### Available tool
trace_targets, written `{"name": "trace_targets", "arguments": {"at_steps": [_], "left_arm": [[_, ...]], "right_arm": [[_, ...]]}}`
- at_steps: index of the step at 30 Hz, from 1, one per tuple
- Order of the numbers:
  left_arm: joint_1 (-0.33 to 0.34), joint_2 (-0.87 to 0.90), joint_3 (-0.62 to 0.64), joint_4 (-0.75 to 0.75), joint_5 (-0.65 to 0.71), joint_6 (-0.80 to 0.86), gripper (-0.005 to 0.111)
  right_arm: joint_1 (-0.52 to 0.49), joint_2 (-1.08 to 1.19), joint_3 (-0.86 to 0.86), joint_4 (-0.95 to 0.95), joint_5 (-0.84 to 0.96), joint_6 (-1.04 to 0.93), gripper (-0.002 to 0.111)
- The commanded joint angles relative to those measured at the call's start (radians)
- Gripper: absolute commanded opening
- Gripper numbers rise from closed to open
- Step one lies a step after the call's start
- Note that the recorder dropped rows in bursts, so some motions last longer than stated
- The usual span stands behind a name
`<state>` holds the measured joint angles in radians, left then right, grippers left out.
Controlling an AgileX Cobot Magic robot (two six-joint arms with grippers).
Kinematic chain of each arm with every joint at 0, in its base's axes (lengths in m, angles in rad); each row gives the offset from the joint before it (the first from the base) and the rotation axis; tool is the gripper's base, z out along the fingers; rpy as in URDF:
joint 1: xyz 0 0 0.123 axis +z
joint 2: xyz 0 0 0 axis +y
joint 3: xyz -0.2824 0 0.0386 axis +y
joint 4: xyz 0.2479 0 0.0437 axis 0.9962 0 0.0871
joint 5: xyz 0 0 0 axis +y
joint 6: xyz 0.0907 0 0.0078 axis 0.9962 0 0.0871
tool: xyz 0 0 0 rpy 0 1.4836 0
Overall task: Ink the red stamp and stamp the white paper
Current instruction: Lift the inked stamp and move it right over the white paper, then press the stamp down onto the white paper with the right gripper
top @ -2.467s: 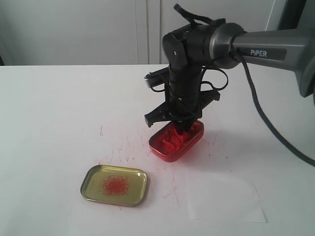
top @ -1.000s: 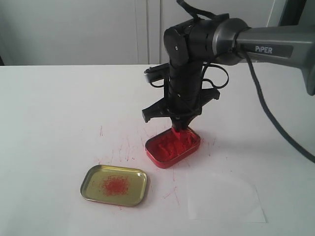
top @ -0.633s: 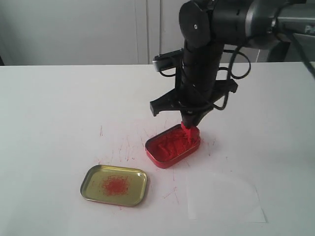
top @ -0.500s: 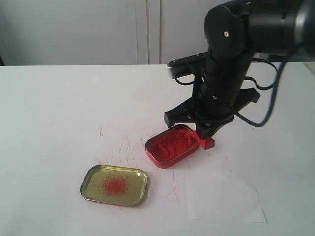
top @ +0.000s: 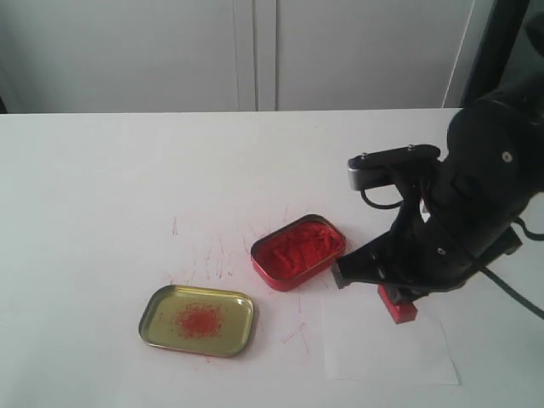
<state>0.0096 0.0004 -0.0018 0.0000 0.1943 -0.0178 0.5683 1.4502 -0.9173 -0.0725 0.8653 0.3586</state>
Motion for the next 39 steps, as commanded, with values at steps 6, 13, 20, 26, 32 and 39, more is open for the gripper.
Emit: {"name": "trace_targets", "arguments": {"at_steps": [6,13,20,26,32,39], "left_arm": [[-0.003,0.0,0.002,-0.006,-0.001,-0.004,0.0],[-0.003,0.0,0.002,-0.006,-0.001,-0.004,0.0],[-0.003,0.0,0.002,-0.006,-0.001,-0.004,0.0],[-0.003,0.0,0.002,-0.006,-0.001,-0.004,0.0],[-0.003,0.0,0.002,-0.006,-0.001,-0.004,0.0],[-0.003,0.0,0.002,-0.006,-0.001,-0.004,0.0]], "right_arm": [[-0.01,-0.034,0.131,-0.005,-0.143,0.12,0.0],[-0.01,-0.023,0.171,-0.005,-0.23,0.246,0.0],[-0.01,-0.02,0.176,-0.005,-0.268,0.289,0.0],[-0.01,0.027,0.176,-0.009,-0.277,0.291,0.0],[-0.01,0.043,0.176,-0.02,-0.323,0.291,0.0],[-0.01,0.043,0.224,-0.085,-0.376,0.291,0.0]]}}
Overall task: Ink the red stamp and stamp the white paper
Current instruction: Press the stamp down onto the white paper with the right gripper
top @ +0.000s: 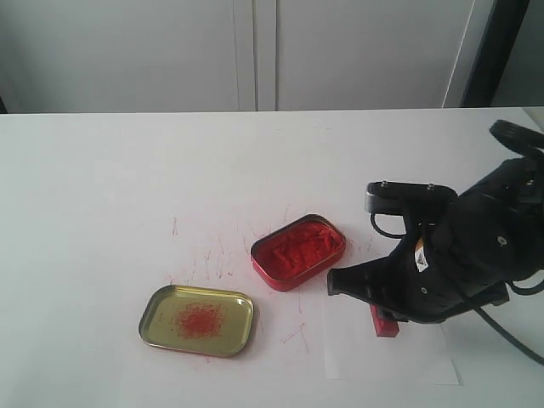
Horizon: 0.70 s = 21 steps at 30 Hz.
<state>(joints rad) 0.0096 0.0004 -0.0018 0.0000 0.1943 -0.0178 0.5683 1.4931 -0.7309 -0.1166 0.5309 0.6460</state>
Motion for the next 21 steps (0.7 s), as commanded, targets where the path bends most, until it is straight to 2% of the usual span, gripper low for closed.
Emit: {"name": "trace_targets", "arguments": {"at_steps": [1,7,21], "left_arm": [[-0.003,0.0,0.002,-0.006,-0.001,-0.004,0.0],[-0.003,0.0,0.002,-0.006,-0.001,-0.004,0.0],[-0.003,0.0,0.002,-0.006,-0.001,-0.004,0.0]], "right_arm": [[-0.01,0.0,0.046,-0.046,-0.049,0.004,0.0],[-0.01,0.0,0.071,-0.098,-0.067,-0.041,0.0],[0.013,0.0,0.032,-0.098,0.027,-0.057,0.0]]}}
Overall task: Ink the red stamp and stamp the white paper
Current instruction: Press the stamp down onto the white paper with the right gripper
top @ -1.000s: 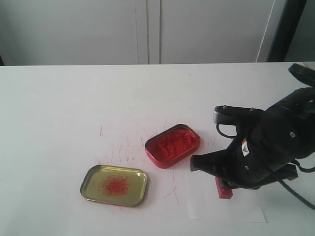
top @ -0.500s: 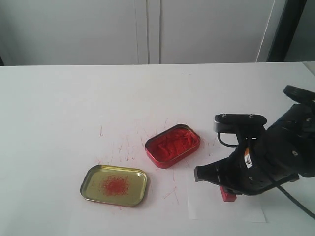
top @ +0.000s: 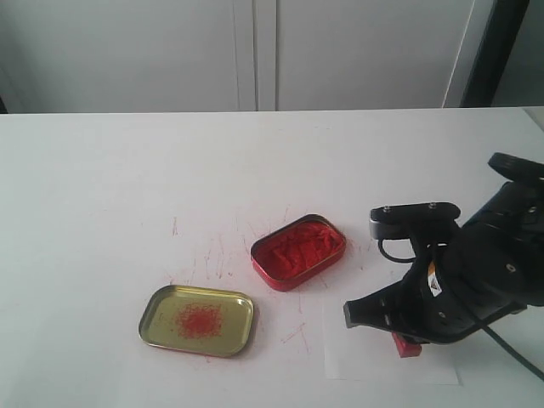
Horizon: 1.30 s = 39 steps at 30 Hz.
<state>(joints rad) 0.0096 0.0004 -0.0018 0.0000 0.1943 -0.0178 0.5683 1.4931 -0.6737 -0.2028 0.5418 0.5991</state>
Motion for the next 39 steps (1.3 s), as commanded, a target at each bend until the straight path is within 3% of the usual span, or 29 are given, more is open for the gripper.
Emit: {"name": "trace_targets", "arguments": {"at_steps": [1,30,39], "left_arm": [[-0.003,0.0,0.002,-0.006,-0.001,-0.004,0.0],[-0.003,0.0,0.002,-0.006,-0.001,-0.004,0.0],[-0.003,0.0,0.002,-0.006,-0.001,-0.004,0.0]], "right_arm": [[0.023,0.0,-0.034,-0.012,0.017,-0.01,0.0],[0.039,0.14,-0.059,0.026,-0.062,-0.008,0.0],[0.039,0.275,0.02,0.026,-0.123,-0.008,0.0]]}}
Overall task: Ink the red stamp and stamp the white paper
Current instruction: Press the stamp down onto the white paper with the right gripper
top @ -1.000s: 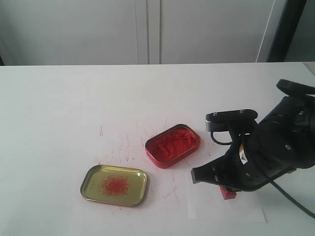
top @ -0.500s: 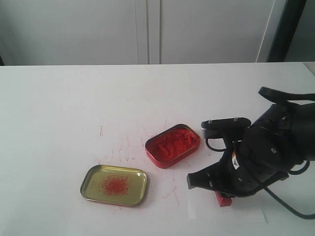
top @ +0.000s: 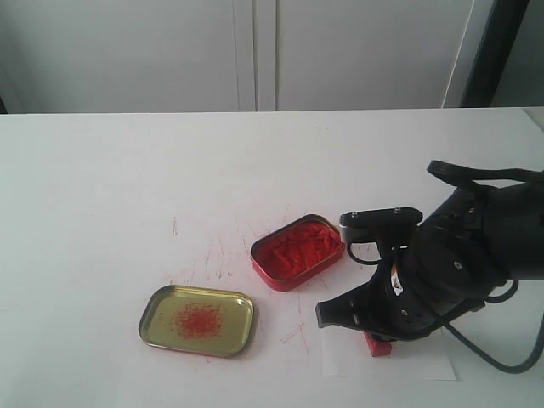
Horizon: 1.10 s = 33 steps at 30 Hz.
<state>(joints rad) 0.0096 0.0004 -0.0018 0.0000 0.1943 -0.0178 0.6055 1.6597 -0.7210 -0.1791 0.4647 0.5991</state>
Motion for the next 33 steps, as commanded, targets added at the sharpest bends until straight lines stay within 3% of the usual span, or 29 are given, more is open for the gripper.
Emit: {"name": "trace_targets", "arguments": {"at_steps": [1,33], "left_arm": [[-0.003,0.0,0.002,-0.006,-0.001,-0.004,0.0],[-0.003,0.0,0.002,-0.006,-0.001,-0.004,0.0]], "right_arm": [[0.001,0.121,0.074,0.002,-0.05,-0.01,0.0],[0.001,0.168,0.093,0.019,-0.064,-0.033,0.0]]}}
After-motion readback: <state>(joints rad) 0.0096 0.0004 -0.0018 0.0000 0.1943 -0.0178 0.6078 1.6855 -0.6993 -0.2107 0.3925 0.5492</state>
